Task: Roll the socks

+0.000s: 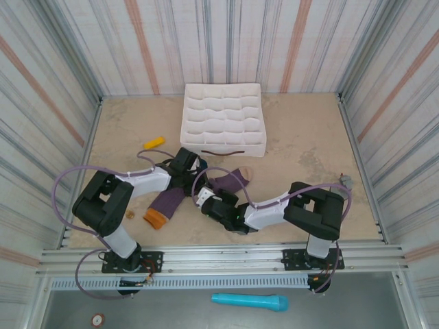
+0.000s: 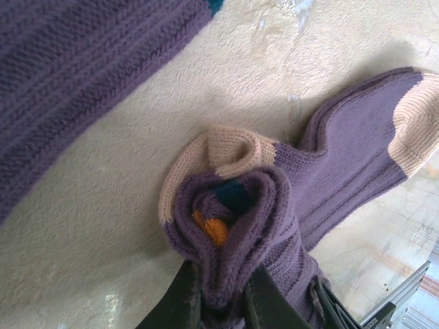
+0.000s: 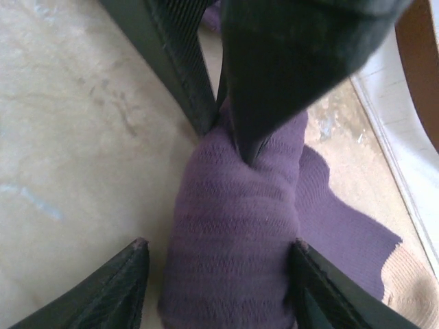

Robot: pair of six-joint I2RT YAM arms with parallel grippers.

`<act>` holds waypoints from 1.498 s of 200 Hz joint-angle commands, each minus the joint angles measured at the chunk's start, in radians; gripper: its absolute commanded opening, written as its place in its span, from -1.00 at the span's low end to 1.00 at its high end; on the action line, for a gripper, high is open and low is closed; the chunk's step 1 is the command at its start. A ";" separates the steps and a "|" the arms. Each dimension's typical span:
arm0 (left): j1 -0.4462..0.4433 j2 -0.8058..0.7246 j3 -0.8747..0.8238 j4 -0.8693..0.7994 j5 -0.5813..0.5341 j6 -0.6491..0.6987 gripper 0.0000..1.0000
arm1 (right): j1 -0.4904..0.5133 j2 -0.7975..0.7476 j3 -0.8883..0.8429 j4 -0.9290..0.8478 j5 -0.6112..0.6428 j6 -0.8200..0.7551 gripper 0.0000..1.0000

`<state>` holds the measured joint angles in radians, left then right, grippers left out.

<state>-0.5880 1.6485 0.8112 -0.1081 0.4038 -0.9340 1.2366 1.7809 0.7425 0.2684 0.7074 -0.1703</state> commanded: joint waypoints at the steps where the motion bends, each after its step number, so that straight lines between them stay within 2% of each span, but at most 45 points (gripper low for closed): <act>1: 0.008 -0.021 -0.022 -0.068 0.012 0.029 -0.99 | -0.007 0.045 -0.005 0.013 0.002 -0.010 0.01; 26: 0.008 -0.023 -0.022 -0.069 0.012 0.033 -0.98 | -0.017 0.045 -0.033 -0.001 -0.028 0.043 -0.18; 56: 0.008 -0.023 -0.021 -0.067 0.012 0.030 -0.89 | -0.027 0.038 -0.063 -0.026 -0.056 0.104 -0.57; 78: 0.008 -0.032 -0.023 -0.063 0.009 0.032 -0.66 | -0.044 0.025 -0.075 -0.065 -0.117 0.163 -0.82; 103: 0.008 -0.046 -0.023 -0.065 0.000 0.032 -0.42 | -0.066 0.017 -0.093 -0.076 -0.165 0.210 -0.99; 121: 0.009 -0.049 -0.020 -0.066 0.005 0.032 -0.26 | -0.084 0.010 -0.102 -0.083 -0.201 0.241 -1.00; 148: 0.008 -0.058 -0.018 -0.072 0.003 0.029 0.25 | -0.120 -0.003 -0.118 -0.081 -0.266 0.278 -1.00; 187: 0.008 -0.083 -0.029 -0.068 -0.015 0.016 0.63 | -0.181 -0.013 -0.144 -0.069 -0.336 0.332 -1.00; 243: 0.008 -0.121 -0.079 0.070 -0.013 -0.045 0.68 | -0.227 -0.015 -0.159 -0.061 -0.415 0.375 -1.00; 299: 0.009 -0.100 -0.084 0.083 -0.022 -0.072 0.60 | -0.292 -0.022 -0.194 -0.037 -0.509 0.446 -1.00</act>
<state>-0.5766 1.5703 0.7414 -0.0277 0.3550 -0.9924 0.9779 1.7061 0.6167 0.4686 0.2543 0.1867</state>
